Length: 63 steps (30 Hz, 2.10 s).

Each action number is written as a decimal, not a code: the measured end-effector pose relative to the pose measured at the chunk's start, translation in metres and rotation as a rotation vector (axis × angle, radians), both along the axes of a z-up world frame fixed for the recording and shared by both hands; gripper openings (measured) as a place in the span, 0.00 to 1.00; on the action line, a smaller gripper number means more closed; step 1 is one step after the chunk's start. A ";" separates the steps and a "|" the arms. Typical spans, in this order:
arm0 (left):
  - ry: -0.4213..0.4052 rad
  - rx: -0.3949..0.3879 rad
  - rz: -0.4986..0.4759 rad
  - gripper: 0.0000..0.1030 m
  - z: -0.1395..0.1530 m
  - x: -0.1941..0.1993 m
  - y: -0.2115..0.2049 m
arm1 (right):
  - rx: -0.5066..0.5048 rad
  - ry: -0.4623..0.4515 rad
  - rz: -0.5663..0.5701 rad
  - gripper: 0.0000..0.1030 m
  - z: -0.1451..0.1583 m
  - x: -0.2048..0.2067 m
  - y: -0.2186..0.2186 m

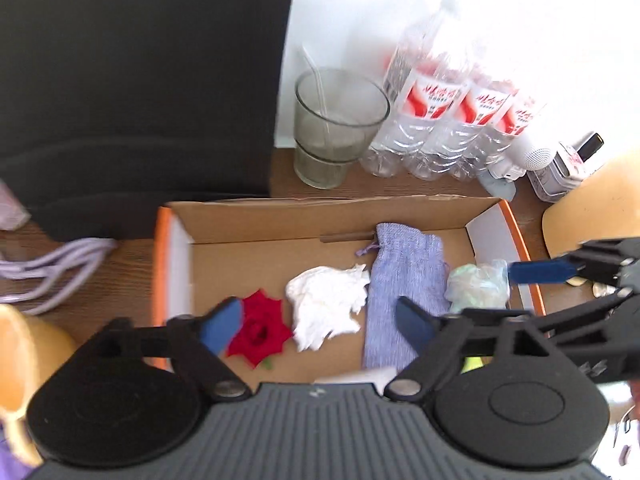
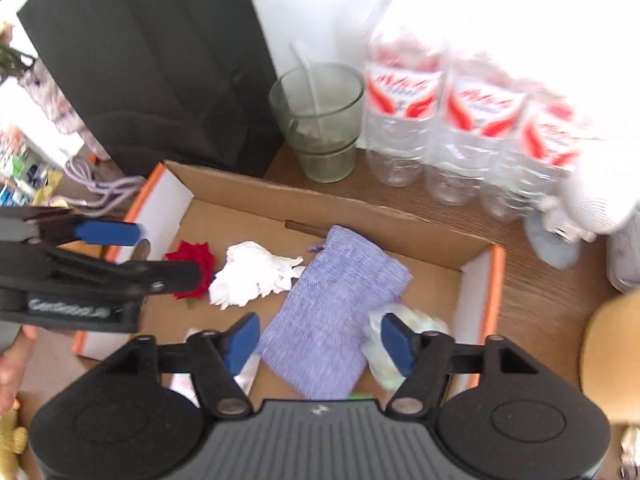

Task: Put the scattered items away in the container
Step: 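Carry the tissue and pouch into the box and open both grippers, then withdraw both grippers and approach the soap bar and bottle cap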

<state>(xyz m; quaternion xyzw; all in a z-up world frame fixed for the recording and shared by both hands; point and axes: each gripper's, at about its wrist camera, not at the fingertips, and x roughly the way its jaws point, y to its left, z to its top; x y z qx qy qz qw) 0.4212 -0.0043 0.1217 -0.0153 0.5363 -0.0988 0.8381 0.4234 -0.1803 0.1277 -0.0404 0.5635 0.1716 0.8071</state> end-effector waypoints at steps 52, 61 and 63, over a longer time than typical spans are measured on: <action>-0.498 0.112 0.432 1.00 -0.085 -0.354 0.137 | 0.380 -0.480 0.030 0.60 -0.094 -0.340 0.101; -0.479 0.049 0.314 1.00 -0.094 -0.310 0.137 | 0.115 -0.485 -0.120 0.50 -0.126 -0.296 0.143; -0.463 0.028 0.294 1.00 -0.099 -0.305 0.137 | 0.120 -0.495 -0.102 0.38 -0.127 -0.295 0.143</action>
